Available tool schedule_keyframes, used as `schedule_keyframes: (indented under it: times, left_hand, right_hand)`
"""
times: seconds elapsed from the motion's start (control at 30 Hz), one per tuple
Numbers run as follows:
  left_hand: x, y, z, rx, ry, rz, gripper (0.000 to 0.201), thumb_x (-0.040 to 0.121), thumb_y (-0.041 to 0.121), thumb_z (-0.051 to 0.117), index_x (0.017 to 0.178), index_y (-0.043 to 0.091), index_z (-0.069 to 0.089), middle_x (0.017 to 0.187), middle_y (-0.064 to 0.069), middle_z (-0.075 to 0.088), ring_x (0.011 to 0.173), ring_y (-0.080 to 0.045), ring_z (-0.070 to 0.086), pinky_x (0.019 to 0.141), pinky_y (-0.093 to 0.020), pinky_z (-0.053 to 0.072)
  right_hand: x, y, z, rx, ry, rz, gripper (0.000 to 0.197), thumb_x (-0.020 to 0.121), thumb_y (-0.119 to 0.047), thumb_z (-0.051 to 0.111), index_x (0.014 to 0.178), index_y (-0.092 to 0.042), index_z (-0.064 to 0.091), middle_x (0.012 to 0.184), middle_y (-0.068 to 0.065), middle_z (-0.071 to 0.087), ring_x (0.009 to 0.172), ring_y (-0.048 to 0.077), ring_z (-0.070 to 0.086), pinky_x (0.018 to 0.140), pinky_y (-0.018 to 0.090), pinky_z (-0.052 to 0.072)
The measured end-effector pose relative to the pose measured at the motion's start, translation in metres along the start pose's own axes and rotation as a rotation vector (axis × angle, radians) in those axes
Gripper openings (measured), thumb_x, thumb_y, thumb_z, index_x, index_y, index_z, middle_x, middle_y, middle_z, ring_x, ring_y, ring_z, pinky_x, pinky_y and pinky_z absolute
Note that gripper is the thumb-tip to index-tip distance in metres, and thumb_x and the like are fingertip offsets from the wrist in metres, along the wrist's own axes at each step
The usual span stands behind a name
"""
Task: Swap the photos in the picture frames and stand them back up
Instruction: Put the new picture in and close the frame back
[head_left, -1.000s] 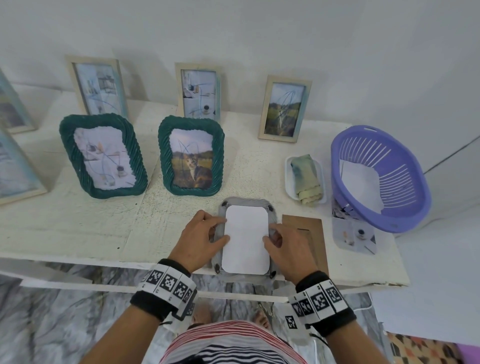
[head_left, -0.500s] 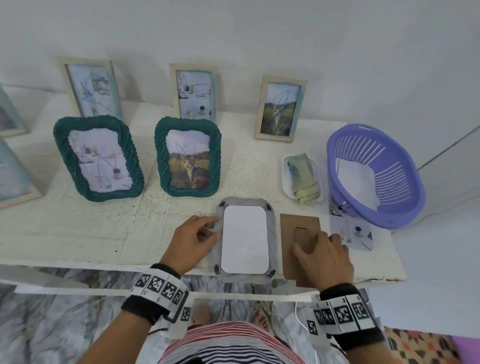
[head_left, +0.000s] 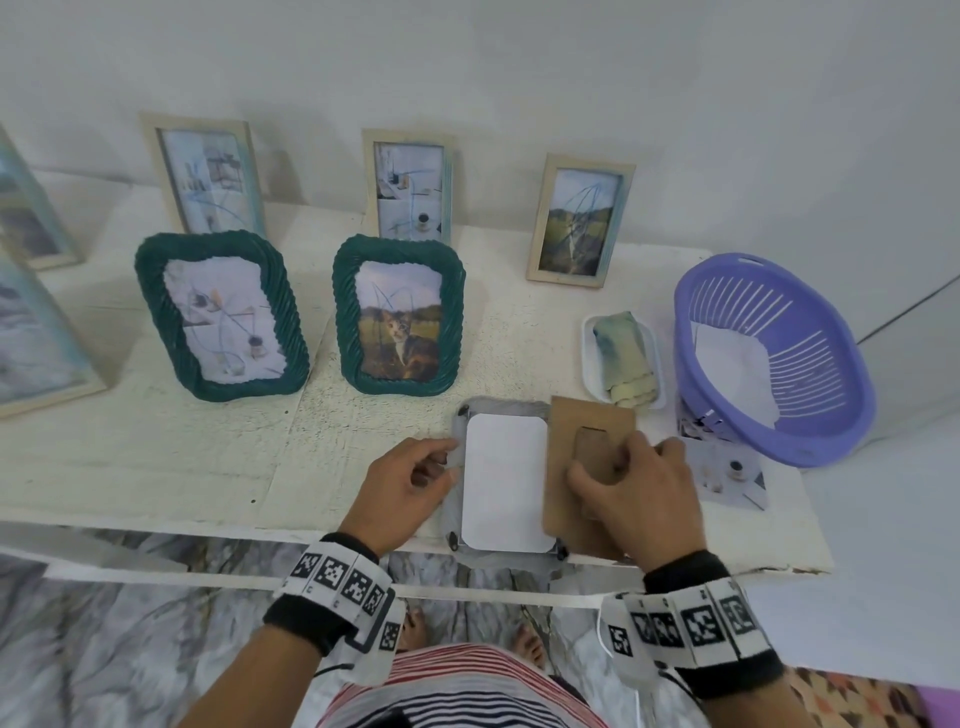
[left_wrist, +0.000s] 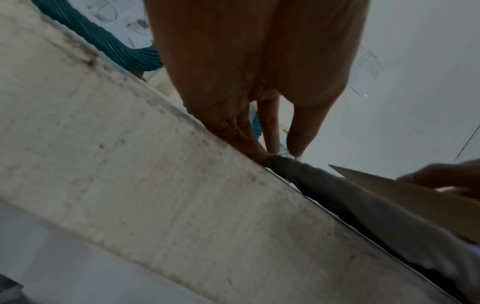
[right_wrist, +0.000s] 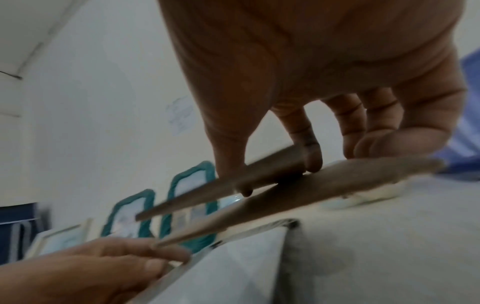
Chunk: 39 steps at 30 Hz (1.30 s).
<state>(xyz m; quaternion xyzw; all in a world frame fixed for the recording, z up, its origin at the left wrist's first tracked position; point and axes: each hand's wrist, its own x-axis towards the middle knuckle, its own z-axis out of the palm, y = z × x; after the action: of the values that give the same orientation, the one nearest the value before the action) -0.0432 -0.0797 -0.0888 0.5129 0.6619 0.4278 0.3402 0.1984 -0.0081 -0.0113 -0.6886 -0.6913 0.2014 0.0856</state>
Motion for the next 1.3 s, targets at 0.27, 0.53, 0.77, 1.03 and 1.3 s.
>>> schedule_keyframes:
  times: [0.27, 0.53, 0.77, 1.03, 1.3]
  left_hand:
    - [0.002, -0.003, 0.0, 0.035, -0.025, 0.041, 0.03, 0.088, 0.019, 0.072, 0.117, 0.023, 0.069, 0.095, 0.002, 0.063, 0.088, -0.01, 0.061, 0.079, -0.017, 0.05]
    - [0.002, -0.001, 0.002, 0.106, -0.065, 0.03, 0.032, 0.089, 0.025, 0.07, 0.12, 0.031, 0.066, 0.094, 0.006, 0.054, 0.086, -0.004, 0.055, 0.078, -0.012, 0.043]
    - [0.002, -0.001, 0.004, 0.178, -0.077, 0.035, 0.033, 0.089, 0.03, 0.069, 0.122, 0.032, 0.065, 0.098, 0.006, 0.051, 0.089, -0.001, 0.052, 0.08, -0.01, 0.041]
    - [0.0, -0.001, 0.006, 0.245, -0.078, 0.053, 0.037, 0.089, 0.032, 0.068, 0.125, 0.03, 0.062, 0.107, 0.007, 0.048, 0.092, 0.001, 0.052, 0.086, -0.02, 0.047]
    - [-0.006, 0.014, 0.015, 0.539, -0.168, 0.34, 0.049, 0.091, 0.053, 0.048, 0.135, 0.033, 0.051, 0.157, 0.011, 0.025, 0.141, -0.015, 0.02, 0.109, -0.035, 0.025]
  right_hand:
    - [-0.006, -0.055, 0.041, -0.101, -0.148, -0.117, 0.056, 0.077, -0.06, 0.055, 0.11, -0.015, 0.048, 0.107, 0.008, 0.037, 0.1, 0.03, 0.047, 0.074, 0.034, 0.042]
    - [-0.005, -0.057, 0.052, -0.126, -0.151, -0.115, 0.057, 0.079, -0.06, 0.055, 0.111, -0.014, 0.048, 0.112, 0.01, 0.038, 0.1, 0.03, 0.047, 0.071, 0.032, 0.036]
    - [-0.007, -0.054, 0.054, -0.132, -0.141, -0.105, 0.061, 0.078, -0.063, 0.055, 0.116, -0.017, 0.044, 0.111, 0.008, 0.039, 0.101, 0.028, 0.045, 0.07, 0.032, 0.037]
    - [-0.007, -0.048, 0.055, -0.145, -0.125, -0.14, 0.063, 0.078, -0.068, 0.053, 0.117, -0.019, 0.044, 0.112, 0.009, 0.042, 0.1, 0.029, 0.047, 0.07, 0.033, 0.039]
    - [0.002, -0.036, 0.045, -0.053, -0.156, -0.249, 0.034, 0.09, -0.049, 0.051, 0.093, -0.016, 0.06, 0.097, 0.006, 0.052, 0.084, 0.025, 0.056, 0.075, 0.033, 0.047]
